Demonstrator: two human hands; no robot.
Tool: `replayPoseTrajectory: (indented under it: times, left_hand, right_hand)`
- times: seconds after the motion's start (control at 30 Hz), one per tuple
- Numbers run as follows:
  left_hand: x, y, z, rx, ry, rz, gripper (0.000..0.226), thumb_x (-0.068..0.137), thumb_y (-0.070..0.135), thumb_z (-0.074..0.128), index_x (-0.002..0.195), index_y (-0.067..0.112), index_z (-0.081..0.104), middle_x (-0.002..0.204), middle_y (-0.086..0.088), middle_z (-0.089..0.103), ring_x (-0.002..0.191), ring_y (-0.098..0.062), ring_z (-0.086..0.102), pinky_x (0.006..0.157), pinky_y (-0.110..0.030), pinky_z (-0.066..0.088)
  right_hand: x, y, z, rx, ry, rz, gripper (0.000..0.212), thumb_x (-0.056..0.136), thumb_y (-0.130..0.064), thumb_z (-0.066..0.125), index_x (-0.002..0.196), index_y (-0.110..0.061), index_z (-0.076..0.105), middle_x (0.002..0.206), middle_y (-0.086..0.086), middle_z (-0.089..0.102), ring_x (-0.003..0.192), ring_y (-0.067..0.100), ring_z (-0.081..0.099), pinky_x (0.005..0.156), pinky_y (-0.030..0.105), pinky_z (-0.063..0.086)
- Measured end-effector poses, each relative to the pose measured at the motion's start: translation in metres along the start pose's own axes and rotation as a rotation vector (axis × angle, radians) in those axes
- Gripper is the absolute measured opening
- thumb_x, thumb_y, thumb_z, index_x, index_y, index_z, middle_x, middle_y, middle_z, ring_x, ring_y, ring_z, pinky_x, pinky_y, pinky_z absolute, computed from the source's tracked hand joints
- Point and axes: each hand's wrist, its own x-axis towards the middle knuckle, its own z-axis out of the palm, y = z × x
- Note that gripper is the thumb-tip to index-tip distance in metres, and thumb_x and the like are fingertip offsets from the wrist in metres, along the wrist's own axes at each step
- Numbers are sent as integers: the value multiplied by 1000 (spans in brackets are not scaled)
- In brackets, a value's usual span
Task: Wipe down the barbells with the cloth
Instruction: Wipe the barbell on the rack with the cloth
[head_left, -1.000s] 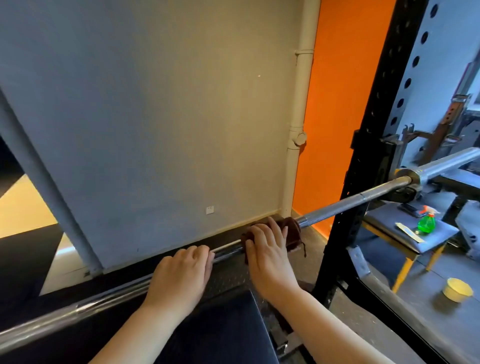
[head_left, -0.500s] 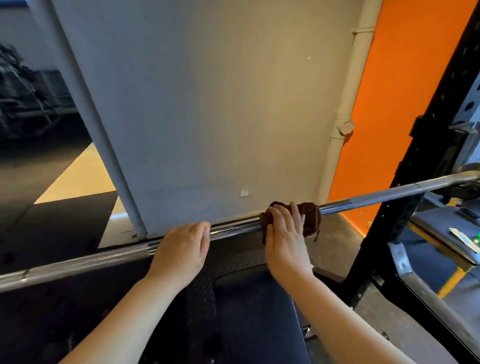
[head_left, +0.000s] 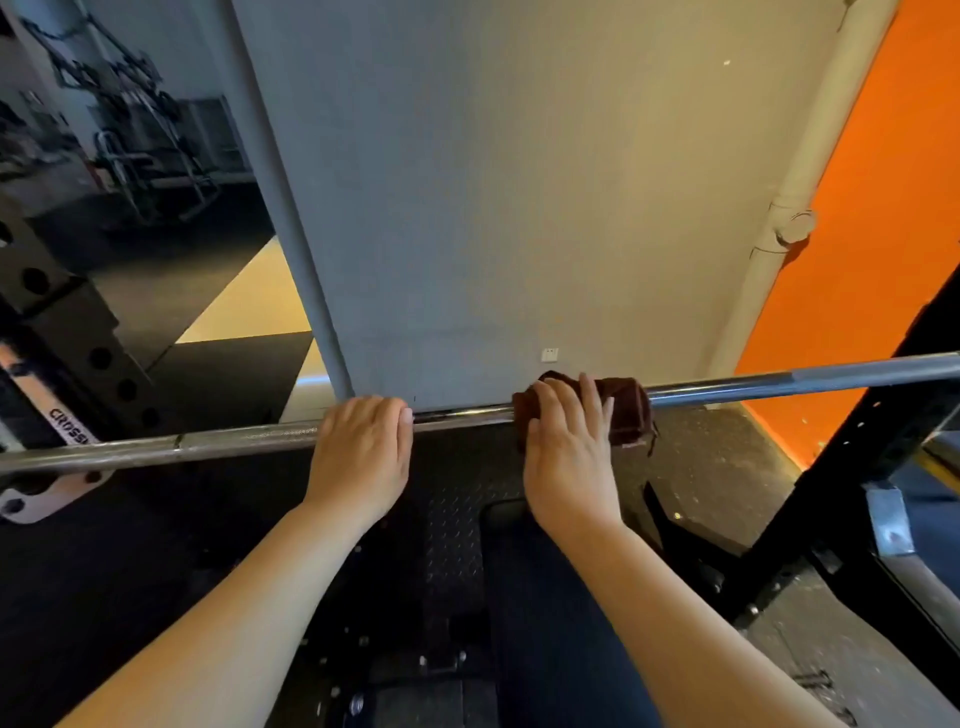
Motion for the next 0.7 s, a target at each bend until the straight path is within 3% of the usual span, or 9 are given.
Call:
replayPoseTrajectory:
  times: [0.07, 0.17, 0.23, 0.3, 0.4, 0.5, 0.57, 0.7]
  left_hand:
    - [3, 4, 0, -3, 7, 7, 44, 102, 43, 12, 80, 23, 44, 70, 8, 42, 68, -16, 42, 69, -35, 39]
    - [5, -3, -1, -29, -22, 51, 51, 102, 47, 11, 84, 22, 52, 73, 7, 49, 70, -14, 48, 70, -35, 43]
    - [2, -17, -2, -55, -69, 106, 55, 105, 46, 16, 108, 18, 64, 96, 3, 66, 91, -17, 62, 87, -36, 49]
    - [-3, -32, -2, -55, -90, 138, 51, 108, 42, 22, 129, 17, 62, 118, 1, 69, 111, -19, 63, 99, -39, 47]
    - [-10, -56, -4, -17, -70, 109, 50, 108, 43, 23, 131, 19, 61, 121, 2, 68, 114, -21, 62, 99, -40, 46]
    - [-16, -77, -7, -6, -53, 91, 50, 107, 43, 23, 130, 19, 61, 120, 2, 67, 113, -23, 61, 98, -42, 45]
    - [-18, -91, -11, -3, -53, 71, 49, 108, 42, 23, 130, 19, 60, 120, 2, 67, 113, -23, 60, 98, -41, 44]
    - [-22, -117, -17, -1, -47, 40, 47, 107, 41, 24, 129, 20, 61, 119, 3, 67, 112, -22, 59, 98, -41, 43]
  right_hand:
    - [-5, -18, 9, -47, -97, -189, 50, 109, -23, 35, 158, -17, 30, 164, 1, 29, 158, 25, -3, 126, 49, -7]
    - [8, -1, 2, -154, -116, -336, 48, 109, -32, 34, 156, -23, 35, 160, -1, 39, 155, 22, 18, 128, 46, 5]
    - [12, 18, -2, -198, -54, -309, 47, 108, -34, 34, 154, -24, 39, 156, -1, 43, 153, 22, 25, 128, 46, 8]
    - [7, 18, 6, -181, -7, -226, 47, 109, -31, 32, 154, -21, 36, 157, 0, 39, 154, 25, 18, 128, 48, -2]
    - [-3, -12, 34, -43, 28, -87, 48, 108, -22, 36, 155, -16, 34, 158, 2, 32, 156, 26, 4, 123, 47, -18]
    - [-8, -40, 48, -36, -38, -121, 50, 108, -23, 37, 156, -15, 33, 160, 2, 31, 157, 26, 0, 121, 46, -20]
    - [-5, -47, 45, -81, -87, -179, 50, 108, -31, 36, 156, -18, 34, 159, 1, 34, 156, 25, 5, 124, 47, -16]
    - [8, -26, 27, -255, -80, -257, 54, 108, -46, 21, 153, -23, 40, 155, 1, 45, 150, 25, 28, 128, 45, 7]
